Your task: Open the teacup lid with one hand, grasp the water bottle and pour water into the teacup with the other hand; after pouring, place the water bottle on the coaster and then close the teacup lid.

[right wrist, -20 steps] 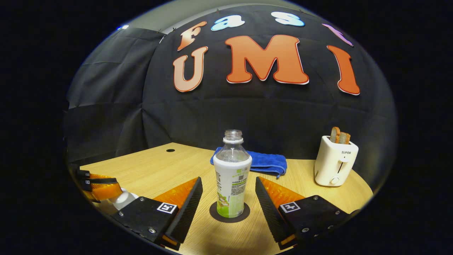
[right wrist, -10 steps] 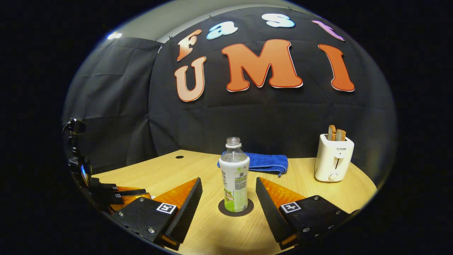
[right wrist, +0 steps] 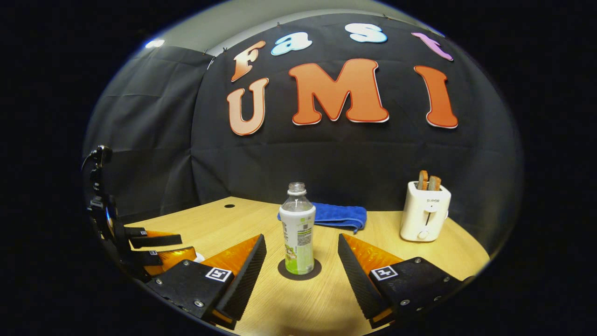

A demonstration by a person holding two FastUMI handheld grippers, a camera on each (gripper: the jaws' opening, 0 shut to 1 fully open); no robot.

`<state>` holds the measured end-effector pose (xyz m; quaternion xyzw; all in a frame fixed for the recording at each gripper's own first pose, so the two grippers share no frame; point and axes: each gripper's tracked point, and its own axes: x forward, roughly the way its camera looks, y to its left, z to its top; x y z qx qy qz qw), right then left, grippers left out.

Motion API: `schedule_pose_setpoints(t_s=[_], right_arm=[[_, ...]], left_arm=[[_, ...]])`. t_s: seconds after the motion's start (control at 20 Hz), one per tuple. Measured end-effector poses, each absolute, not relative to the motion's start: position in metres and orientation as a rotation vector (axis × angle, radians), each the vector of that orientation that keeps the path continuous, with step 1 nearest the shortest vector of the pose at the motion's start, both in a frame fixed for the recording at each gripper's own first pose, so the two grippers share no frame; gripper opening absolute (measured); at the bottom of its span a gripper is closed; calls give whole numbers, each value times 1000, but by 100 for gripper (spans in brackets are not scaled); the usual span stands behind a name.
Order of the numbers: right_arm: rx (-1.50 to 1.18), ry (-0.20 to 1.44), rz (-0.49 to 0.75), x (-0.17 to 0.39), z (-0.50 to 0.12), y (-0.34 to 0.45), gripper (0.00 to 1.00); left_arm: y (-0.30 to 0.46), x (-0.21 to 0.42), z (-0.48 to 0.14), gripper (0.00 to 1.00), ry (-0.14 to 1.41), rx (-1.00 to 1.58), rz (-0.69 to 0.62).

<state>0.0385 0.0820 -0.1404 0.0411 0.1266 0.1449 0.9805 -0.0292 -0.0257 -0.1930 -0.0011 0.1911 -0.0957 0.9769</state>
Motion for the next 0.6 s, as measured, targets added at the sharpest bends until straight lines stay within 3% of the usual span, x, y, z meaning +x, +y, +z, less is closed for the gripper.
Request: schedule_pose_setpoints(t_s=[0.2,0.5,0.6], right_arm=[[38,183,253,29,-110,66,94],[2,121,187,17,-79,42,95],[-15,100,159,15,-72,35,95]], left_arm=[[-23,-13,-156,90,317,-51,-145],[-37,12,-100,96,210,-70,-131],[-39,16,-83,93,172,-85,-121]])
